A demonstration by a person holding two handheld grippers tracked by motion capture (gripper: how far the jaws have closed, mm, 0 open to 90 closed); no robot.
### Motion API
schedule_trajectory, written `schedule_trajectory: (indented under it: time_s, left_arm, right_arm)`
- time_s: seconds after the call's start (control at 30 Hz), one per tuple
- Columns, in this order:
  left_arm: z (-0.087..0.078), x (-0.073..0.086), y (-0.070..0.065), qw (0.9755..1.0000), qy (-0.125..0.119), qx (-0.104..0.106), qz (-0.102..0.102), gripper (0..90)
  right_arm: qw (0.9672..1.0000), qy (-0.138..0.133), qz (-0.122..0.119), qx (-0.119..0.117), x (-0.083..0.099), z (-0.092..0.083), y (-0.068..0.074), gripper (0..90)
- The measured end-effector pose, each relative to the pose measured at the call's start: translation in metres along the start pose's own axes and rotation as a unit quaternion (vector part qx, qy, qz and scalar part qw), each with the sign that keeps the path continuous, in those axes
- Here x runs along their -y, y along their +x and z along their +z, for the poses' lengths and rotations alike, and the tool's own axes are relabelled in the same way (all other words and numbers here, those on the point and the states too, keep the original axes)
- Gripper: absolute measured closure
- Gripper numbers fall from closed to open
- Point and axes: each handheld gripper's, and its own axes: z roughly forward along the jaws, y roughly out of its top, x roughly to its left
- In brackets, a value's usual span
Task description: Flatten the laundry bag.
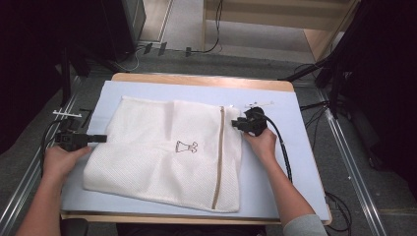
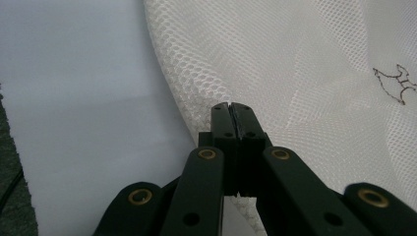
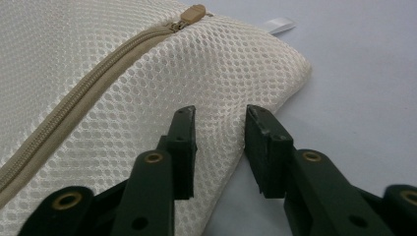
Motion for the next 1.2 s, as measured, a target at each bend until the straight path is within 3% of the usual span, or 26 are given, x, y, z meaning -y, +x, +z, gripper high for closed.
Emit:
schedule_trajectory:
  time_s: [0.03,0.1,0.23,0.37,0.53,0.63,0.93,1.07,1.2]
  left_arm:
    - [0.0,0.0,0.0,1.0,-0.002,0.002,0.0,90.0]
    - [0.0,0.0,0.0,1.0,-0.003,0.001,0.0,90.0]
    - [-0.001,-0.003,0.0,0.9999,-0.012,0.003,-0.001,90.0]
    - [0.002,-0.013,-0.005,0.9995,-0.03,0.0,0.008,90.0]
    - [0.017,-0.027,-0.01,0.9997,-0.019,-0.008,0.014,90.0]
    - [0.03,-0.038,-0.015,0.9996,-0.017,-0.007,0.021,90.0]
    - [0.052,-0.064,-0.037,0.9986,-0.02,-0.012,0.046,90.0]
    - [0.067,-0.075,-0.045,0.9981,-0.028,-0.009,0.054,90.0]
    - [0.073,-0.081,-0.047,0.998,-0.014,-0.016,0.06,90.0]
  right_arm:
    - [1.0,0.002,-0.004,0.001,0.0,0.001,0.003,78.4]
    - [0.9998,0.006,-0.019,0.005,0.0,0.001,0.005,87.6]
    - [0.9995,0.014,-0.028,0.011,-0.003,-0.001,0.007,90.0]
    - [0.9996,0.01,-0.022,0.016,-0.005,-0.015,-0.003,90.0]
    - [0.9996,0.006,-0.02,0.018,0.001,-0.036,-0.011,90.0]
    - [0.9995,0.004,-0.024,0.019,0.016,-0.055,-0.015,90.0]
    - [0.999,0.009,-0.036,0.024,0.054,-0.088,-0.014,90.0]
    - [0.9995,0.018,-0.021,0.012,0.079,-0.102,-0.013,90.0]
    - [0.9996,0.028,-0.007,-0.004,0.092,-0.107,-0.011,90.0]
